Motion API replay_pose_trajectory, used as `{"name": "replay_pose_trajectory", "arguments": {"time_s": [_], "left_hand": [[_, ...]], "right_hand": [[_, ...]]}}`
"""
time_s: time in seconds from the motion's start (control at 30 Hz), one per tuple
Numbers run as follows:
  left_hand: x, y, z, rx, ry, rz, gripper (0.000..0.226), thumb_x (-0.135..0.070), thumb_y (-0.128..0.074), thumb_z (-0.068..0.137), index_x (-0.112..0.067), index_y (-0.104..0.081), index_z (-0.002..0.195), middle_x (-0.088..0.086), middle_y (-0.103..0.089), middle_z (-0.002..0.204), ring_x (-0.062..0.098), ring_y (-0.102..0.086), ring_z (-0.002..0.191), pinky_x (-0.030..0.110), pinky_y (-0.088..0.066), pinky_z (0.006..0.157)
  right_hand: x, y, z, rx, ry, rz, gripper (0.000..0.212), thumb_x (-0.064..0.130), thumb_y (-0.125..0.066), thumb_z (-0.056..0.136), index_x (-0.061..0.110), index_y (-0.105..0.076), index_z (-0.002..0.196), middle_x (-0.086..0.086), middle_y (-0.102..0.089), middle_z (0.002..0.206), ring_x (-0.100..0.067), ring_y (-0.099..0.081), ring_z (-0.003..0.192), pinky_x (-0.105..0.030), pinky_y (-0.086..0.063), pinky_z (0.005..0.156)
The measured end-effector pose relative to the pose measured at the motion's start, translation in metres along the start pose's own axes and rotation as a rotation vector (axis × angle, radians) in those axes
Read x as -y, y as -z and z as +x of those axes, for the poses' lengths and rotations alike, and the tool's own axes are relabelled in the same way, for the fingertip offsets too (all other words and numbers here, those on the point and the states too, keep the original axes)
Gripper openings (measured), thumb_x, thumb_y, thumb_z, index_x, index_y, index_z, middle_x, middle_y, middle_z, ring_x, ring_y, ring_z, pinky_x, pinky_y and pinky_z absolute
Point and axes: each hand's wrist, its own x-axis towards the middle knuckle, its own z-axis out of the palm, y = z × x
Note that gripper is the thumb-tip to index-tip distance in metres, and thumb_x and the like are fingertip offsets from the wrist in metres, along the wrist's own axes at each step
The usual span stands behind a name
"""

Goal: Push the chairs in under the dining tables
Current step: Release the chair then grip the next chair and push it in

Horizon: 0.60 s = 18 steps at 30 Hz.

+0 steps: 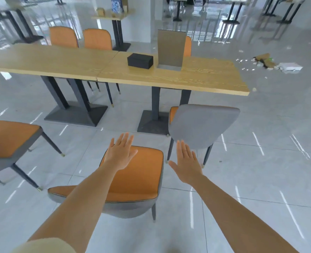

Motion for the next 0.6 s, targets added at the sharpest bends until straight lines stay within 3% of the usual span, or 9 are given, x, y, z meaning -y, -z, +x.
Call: {"name": "replay_pose_trajectory", "arguments": {"time_s": [0.2, 0.4, 0.53, 0.6], "left_hand": [[0.078, -0.016, -0.053, 0.028, -0.071, -0.023, 0.064, -0.047, -0.018, 0.099, -0.016, 0.008, 0.149, 0.005, 0.009, 0.16, 0.021, 0.008, 0.148, 0.042, 0.001, 0.121], [0.142, -0.053, -0.105, 0.194, -0.076, -0.094, 0.07, -0.054, -0.02, 0.097, -0.017, 0.009, 0.149, 0.004, 0.005, 0.161, 0.02, 0.0, 0.149, 0.042, -0.004, 0.121], [0.148, -0.055, -0.125, 0.265, -0.087, -0.262, 0.069, -0.057, -0.031, 0.094, -0.024, -0.008, 0.15, 0.005, -0.036, 0.151, 0.029, -0.044, 0.131, 0.039, -0.037, 0.103], [0.152, -0.057, -0.13, 0.238, -0.158, -0.241, 0.071, -0.06, -0.045, 0.088, -0.025, -0.023, 0.146, 0.001, -0.045, 0.145, 0.025, -0.047, 0.127, 0.037, -0.04, 0.1]], "right_hand": [[0.091, -0.036, -0.026, 0.025, -0.03, 0.077, 0.077, 0.045, -0.033, 0.099, 0.008, 0.015, 0.148, -0.01, 0.014, 0.159, -0.024, 0.008, 0.148, -0.04, -0.001, 0.121], [0.171, -0.08, -0.06, 0.167, 0.042, 0.085, 0.086, 0.047, -0.042, 0.096, 0.011, 0.015, 0.148, -0.006, 0.014, 0.16, -0.022, 0.008, 0.148, -0.039, -0.002, 0.12], [0.185, -0.104, -0.065, 0.213, -0.027, 0.016, 0.088, 0.046, -0.048, 0.093, 0.009, 0.008, 0.149, -0.007, 0.005, 0.161, -0.023, 0.004, 0.149, -0.04, -0.001, 0.12], [0.187, -0.107, -0.062, 0.185, -0.062, -0.019, 0.084, 0.041, -0.054, 0.091, 0.007, -0.003, 0.149, -0.009, -0.008, 0.159, -0.025, -0.005, 0.148, -0.039, -0.007, 0.119]]}}
